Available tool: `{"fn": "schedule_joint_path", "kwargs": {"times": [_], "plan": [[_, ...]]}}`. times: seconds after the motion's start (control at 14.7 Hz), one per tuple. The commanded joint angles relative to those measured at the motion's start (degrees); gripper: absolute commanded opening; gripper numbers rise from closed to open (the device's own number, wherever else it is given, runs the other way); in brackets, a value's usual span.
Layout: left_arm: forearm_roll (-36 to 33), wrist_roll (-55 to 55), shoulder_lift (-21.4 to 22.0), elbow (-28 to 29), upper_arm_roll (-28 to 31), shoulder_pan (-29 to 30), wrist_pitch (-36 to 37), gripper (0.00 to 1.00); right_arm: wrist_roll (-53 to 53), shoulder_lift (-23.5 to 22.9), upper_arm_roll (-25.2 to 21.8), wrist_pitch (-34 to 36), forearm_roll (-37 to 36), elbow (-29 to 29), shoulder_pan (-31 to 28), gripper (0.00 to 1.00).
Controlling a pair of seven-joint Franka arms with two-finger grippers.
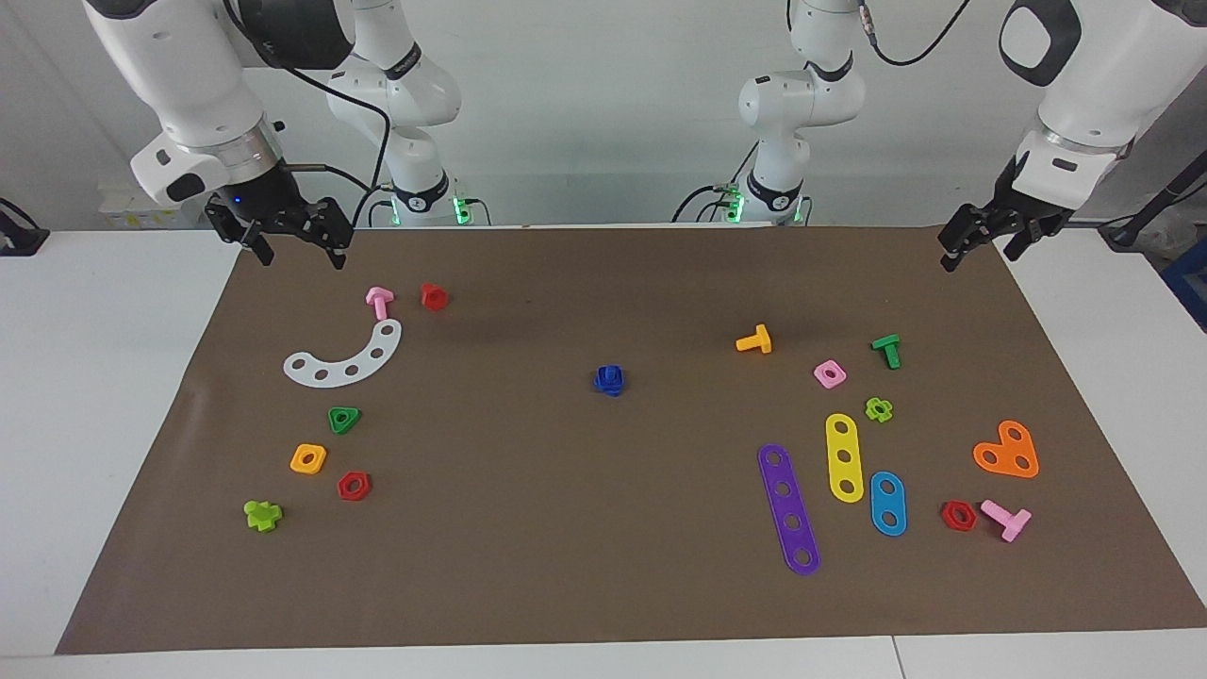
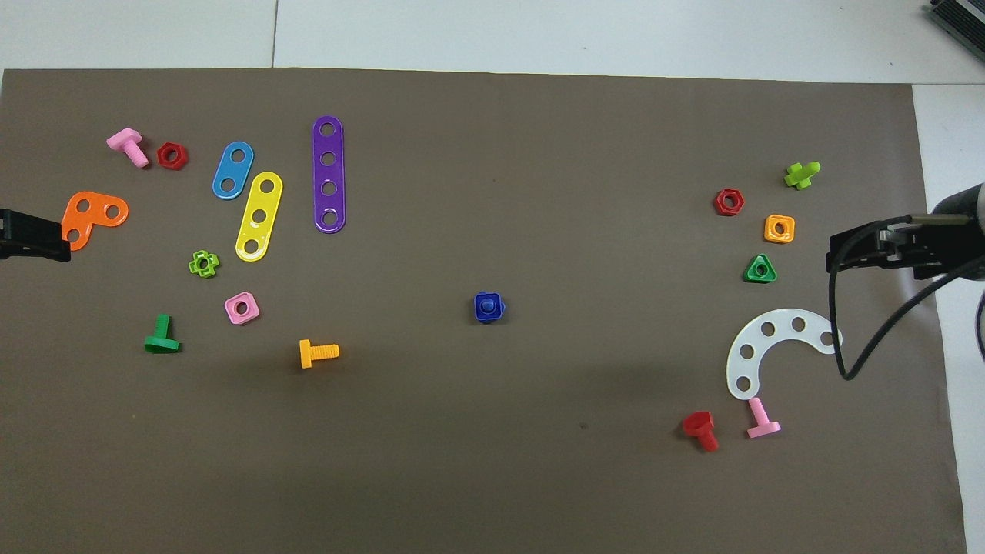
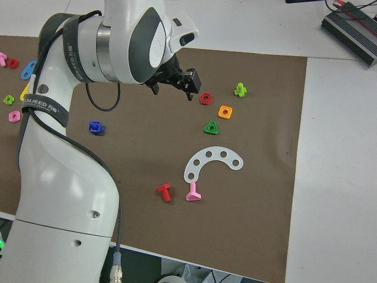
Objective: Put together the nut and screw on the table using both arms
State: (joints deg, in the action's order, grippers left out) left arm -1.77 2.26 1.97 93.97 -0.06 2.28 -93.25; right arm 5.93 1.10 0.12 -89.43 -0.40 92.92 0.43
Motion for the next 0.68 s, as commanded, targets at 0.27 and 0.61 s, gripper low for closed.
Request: {"fn": "schedule_joint_path", "kwargs": {"times": [0.27, 0.61], "plan": [[0.36, -3.67, -0.47, -1.42, -0.12, -0.7, -0.97, 1.0, -1.62, 1.37, 0.15, -0.48, 1.45, 1.47, -0.43, 1.0], [0.88, -3.67, -0.47, -1.6, -0.12, -0.61, -0.96, 1.0, -1.62, 1.37, 0.06, -0.48, 1.45, 1.47, -0.43, 1.0]]}}
